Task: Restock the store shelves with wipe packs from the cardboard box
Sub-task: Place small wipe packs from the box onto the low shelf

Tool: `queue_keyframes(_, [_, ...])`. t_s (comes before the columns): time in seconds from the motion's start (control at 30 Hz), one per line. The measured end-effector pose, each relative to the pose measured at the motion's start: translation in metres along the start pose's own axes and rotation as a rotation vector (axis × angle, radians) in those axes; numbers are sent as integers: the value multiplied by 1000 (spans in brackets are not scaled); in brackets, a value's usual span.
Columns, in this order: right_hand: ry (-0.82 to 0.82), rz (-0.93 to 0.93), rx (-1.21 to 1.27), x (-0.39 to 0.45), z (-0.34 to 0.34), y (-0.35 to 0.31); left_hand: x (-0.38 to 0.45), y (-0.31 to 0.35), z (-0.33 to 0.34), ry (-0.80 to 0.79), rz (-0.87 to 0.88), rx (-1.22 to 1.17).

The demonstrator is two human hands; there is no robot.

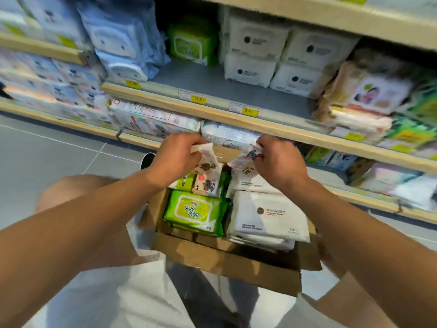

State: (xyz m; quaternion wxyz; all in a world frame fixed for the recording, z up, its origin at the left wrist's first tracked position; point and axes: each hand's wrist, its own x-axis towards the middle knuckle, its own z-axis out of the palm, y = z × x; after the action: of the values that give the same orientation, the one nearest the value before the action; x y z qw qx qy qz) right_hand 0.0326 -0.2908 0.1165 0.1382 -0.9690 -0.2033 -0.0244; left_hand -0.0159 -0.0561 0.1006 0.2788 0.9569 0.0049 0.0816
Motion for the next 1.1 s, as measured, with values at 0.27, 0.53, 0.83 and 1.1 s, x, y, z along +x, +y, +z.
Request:
queue_keyframes(0.27, [133, 112, -32, -40, -54, 93, 27, 99, 17, -28, 138, -36])
queue_keyframes(0.53, [203, 272, -74, -72, -60, 197, 64, 188, 90, -125, 229, -70])
queue_keyframes(0.83, [148, 408, -80, -72, -20, 308, 106, 230, 183, -262, 261, -115])
queue_keyframes(1.1, [198, 336, -236, -35, 48, 374, 150, 212, 251, -311, 197, -38])
